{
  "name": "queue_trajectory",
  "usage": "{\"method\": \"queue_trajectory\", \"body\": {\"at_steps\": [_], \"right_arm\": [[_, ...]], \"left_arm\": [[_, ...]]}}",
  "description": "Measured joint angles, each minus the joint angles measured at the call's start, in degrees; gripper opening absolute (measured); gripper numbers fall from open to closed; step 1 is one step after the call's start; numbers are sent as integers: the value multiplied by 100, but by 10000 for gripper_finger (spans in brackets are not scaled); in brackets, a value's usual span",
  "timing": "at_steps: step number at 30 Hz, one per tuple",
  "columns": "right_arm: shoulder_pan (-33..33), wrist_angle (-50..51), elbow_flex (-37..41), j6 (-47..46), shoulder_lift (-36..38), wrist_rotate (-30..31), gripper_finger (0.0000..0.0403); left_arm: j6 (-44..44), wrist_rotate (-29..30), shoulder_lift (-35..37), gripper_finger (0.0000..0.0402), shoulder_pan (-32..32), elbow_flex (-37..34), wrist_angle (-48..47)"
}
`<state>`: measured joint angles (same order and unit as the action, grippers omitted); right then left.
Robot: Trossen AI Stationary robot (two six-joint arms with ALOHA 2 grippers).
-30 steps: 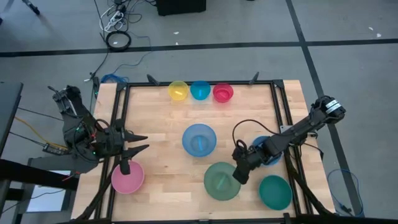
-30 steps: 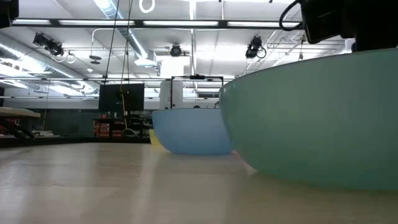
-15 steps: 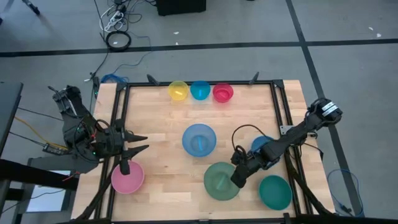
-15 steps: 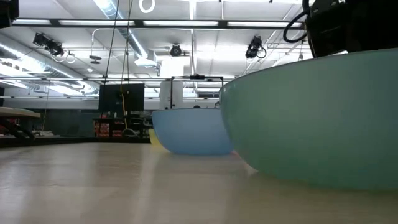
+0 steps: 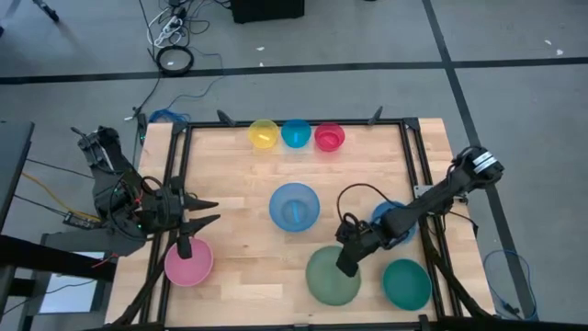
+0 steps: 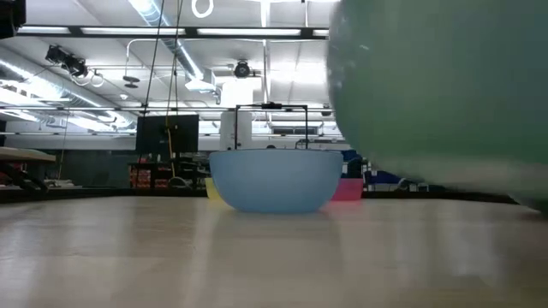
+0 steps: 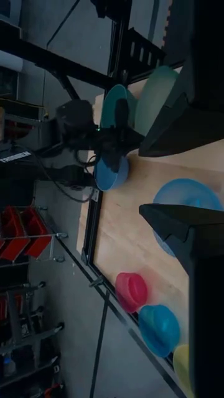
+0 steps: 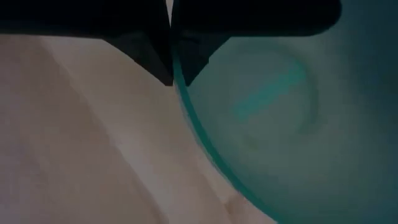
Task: Nest bowls inside each other
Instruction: Stack the big transparent green bowl on the big transparent blue bowl
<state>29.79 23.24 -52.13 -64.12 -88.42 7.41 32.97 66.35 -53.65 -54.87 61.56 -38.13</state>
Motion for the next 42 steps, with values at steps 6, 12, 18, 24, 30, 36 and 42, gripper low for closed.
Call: {"method": "queue_trajectory", "body": {"at_steps": [6,12,18,24,30,36,42], "right_arm": [[-439,112,-557,889,6,45,1],[-1260,588,-1265,1954,6,191,1],[-2278,669,-1676,3019,-51,-16,1],[-2960,689,-1679,3482,-114,-313,0],[-3187,505,-1682,3710,-568,-591,0],[-3245,-45,-1677,4075,-1006,-705,5],[-3412,228,-1682,4095,-1040,-689,16]], "left_arm": [[9,0,0,142,0,0,-22],[26,0,0,142,0,0,-21],[64,2,-25,142,0,0,-19],[307,-166,-174,142,0,1,-140],[926,-384,-443,142,39,2,-628],[1700,-580,-698,142,42,2,-1052],[2407,-917,-862,142,39,2,-1546]]}}
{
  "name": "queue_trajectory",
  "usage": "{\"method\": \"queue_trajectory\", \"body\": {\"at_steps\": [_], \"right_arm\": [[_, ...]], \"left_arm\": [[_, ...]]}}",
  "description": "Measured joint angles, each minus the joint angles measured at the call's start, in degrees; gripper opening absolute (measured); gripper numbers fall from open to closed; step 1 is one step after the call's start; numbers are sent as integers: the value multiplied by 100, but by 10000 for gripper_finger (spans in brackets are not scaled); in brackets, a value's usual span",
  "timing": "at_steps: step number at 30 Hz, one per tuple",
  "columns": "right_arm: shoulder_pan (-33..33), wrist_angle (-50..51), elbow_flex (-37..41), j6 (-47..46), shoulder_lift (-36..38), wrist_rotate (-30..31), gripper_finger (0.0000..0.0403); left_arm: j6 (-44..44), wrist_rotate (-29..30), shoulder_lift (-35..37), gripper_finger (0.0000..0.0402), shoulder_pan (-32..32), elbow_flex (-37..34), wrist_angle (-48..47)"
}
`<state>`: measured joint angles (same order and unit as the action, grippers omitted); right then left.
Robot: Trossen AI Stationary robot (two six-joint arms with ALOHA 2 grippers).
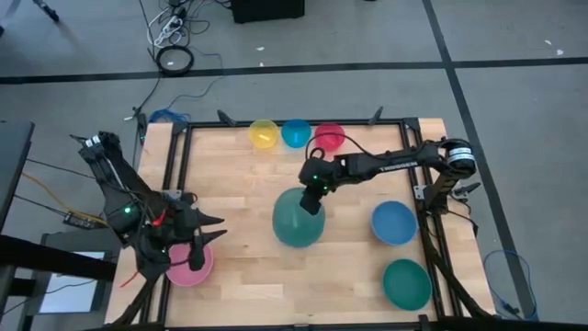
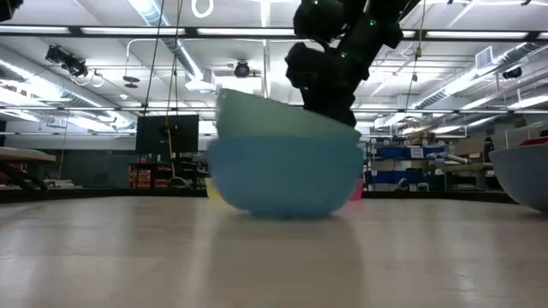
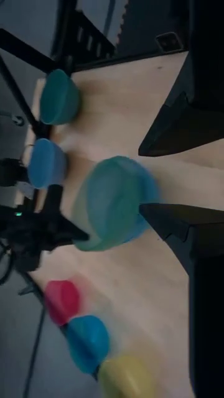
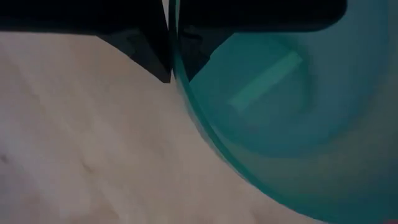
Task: Nest bowls inside each other
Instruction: Stack the big transparent green bowl on the big transparent blue bowl, then stack the pink bowl on the big transparent green bowl
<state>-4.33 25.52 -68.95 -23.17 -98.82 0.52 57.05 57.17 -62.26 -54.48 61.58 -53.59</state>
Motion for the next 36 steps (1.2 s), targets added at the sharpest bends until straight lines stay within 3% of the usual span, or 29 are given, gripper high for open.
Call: {"method": "queue_trajectory", "body": {"at_steps": [4,11,22,26,31,36], "right_arm": [[-96,344,0,50,19,46,14],[-109,499,0,267,21,-60,23],[-91,352,-100,308,359,-70,169],[-91,366,-310,448,563,-72,202],[-91,348,-577,598,765,-71,210],[-88,391,-976,734,957,-456,197]], "left_arm": [[453,-219,-52,142,0,0,-242],[511,-297,-107,142,-2,0,-317],[507,-473,-107,142,-4,0,-364],[471,-540,-107,142,-3,0,-389],[334,-491,-107,142,2,7,-393],[296,184,-107,142,7,134,-447]]}}
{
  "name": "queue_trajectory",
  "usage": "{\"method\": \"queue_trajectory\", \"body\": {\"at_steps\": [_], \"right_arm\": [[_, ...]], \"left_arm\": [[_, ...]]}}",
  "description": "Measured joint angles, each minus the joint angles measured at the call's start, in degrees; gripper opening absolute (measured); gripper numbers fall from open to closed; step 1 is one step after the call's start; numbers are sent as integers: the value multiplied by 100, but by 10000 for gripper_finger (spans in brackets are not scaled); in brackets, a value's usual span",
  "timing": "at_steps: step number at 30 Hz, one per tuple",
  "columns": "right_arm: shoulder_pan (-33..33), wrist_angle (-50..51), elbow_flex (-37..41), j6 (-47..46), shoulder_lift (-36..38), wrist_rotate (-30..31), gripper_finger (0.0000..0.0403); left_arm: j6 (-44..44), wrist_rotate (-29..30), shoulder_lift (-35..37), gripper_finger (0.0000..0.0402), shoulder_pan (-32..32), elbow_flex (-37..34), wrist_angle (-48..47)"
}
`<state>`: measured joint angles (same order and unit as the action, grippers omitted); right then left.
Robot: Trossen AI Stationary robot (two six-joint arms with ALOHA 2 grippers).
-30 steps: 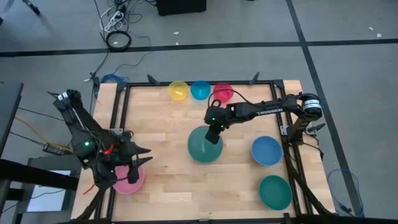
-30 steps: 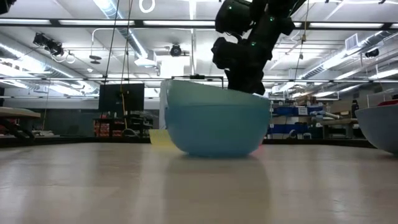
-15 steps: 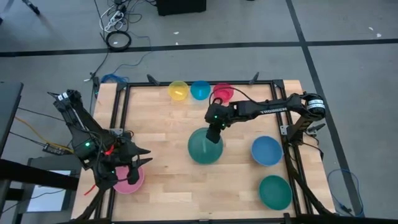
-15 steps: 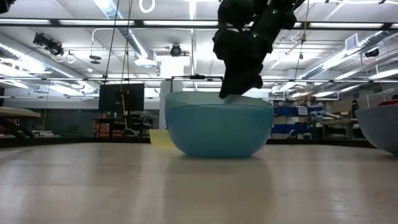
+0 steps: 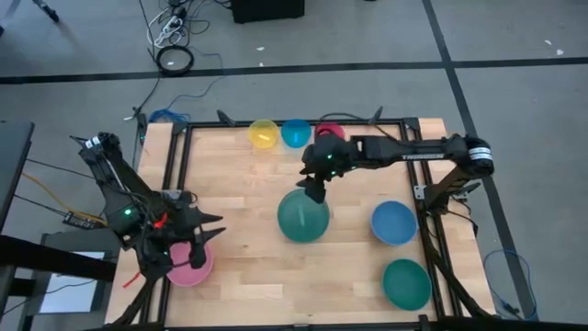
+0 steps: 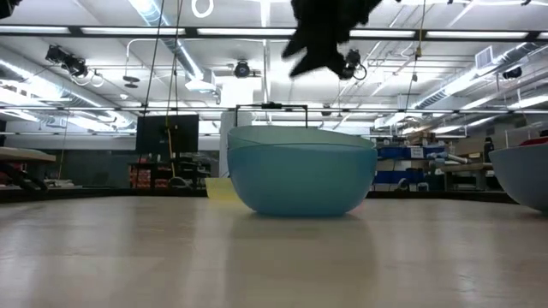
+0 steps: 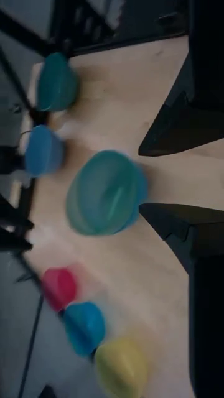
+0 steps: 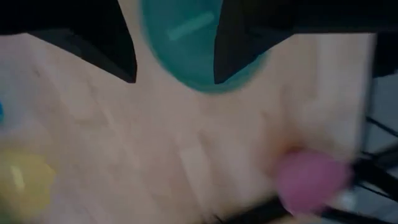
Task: Nest bowls inside each other
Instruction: Stack the pink bowl on the big transparent green bowl
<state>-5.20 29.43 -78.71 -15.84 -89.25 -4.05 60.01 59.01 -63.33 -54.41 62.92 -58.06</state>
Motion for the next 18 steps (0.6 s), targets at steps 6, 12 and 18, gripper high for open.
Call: {"method": "queue_trajectory", "body": {"at_steps": [6,12,18], "right_arm": [[428,47,-182,389,941,398,170],[1331,872,-189,110,2137,1770,165],[2679,2350,-187,-1189,2566,3398,175]], "left_arm": [[19,137,57,142,-56,91,-94],[658,-197,42,142,-298,52,-325],[1510,-1277,-187,142,-345,-323,-456]]}}
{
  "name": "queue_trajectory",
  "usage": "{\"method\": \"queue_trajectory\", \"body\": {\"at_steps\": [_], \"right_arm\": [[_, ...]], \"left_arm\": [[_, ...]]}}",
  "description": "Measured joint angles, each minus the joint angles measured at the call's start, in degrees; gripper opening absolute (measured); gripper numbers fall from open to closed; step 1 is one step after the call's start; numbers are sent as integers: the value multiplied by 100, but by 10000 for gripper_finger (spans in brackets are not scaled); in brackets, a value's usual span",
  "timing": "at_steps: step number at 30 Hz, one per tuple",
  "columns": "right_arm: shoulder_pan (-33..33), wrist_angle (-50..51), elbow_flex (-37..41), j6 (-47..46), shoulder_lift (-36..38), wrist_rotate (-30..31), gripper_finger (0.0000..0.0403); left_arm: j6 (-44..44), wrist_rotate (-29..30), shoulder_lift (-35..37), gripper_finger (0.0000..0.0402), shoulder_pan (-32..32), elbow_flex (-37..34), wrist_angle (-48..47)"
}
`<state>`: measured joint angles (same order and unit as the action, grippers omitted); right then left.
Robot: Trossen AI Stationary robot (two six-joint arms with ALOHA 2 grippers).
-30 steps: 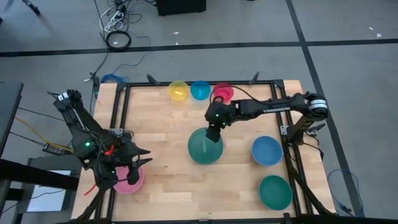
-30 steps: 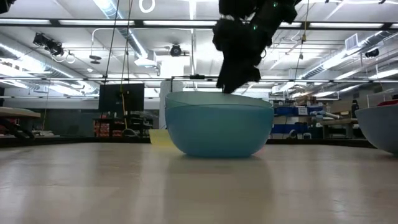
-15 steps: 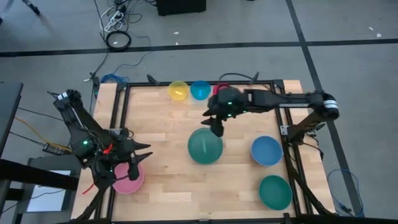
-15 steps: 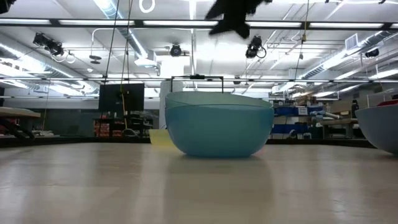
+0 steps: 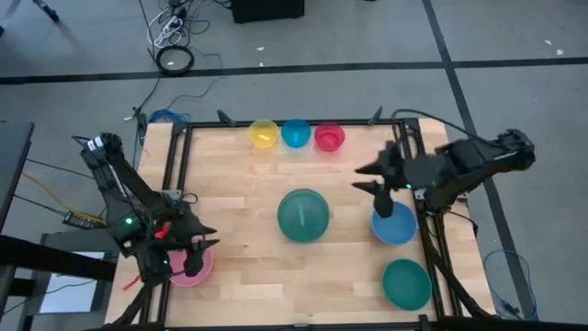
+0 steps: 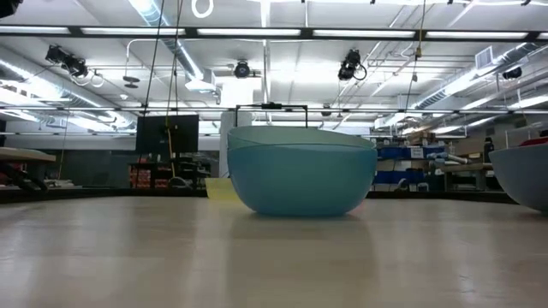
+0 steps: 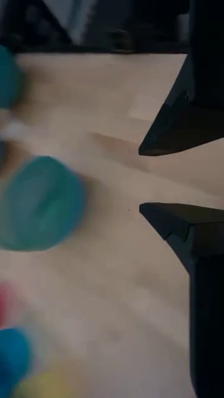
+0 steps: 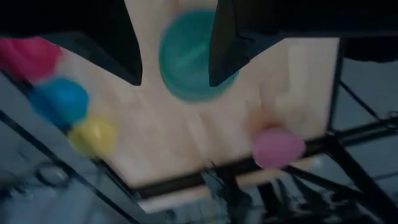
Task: Nest bowls inside each other
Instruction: Stack the pink bowl on the big transparent green bowl
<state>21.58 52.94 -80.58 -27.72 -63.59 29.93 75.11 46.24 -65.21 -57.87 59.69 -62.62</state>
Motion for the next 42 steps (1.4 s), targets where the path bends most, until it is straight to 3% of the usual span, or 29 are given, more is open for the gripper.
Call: {"method": "queue_trajectory", "body": {"at_steps": [4,8,14,21,35,42], "right_arm": [[715,719,2,-994,-160,577,176],[1048,963,4,-1557,-583,644,172],[983,974,10,-1776,-1254,577,171],[793,972,11,-1904,-1335,666,178],[754,974,11,-1710,-1023,1236,182],[741,974,11,-1574,-1010,1279,181]], "left_arm": [[459,-771,-334,142,0,-121,26],[636,-1233,-665,142,0,-124,311],[897,-1950,-1103,142,0,-47,593],[1525,-3040,-1698,142,-42,310,268],[2251,-3859,-2421,142,-103,803,-8],[2271,-3974,-2754,142,-98,803,70]]}}
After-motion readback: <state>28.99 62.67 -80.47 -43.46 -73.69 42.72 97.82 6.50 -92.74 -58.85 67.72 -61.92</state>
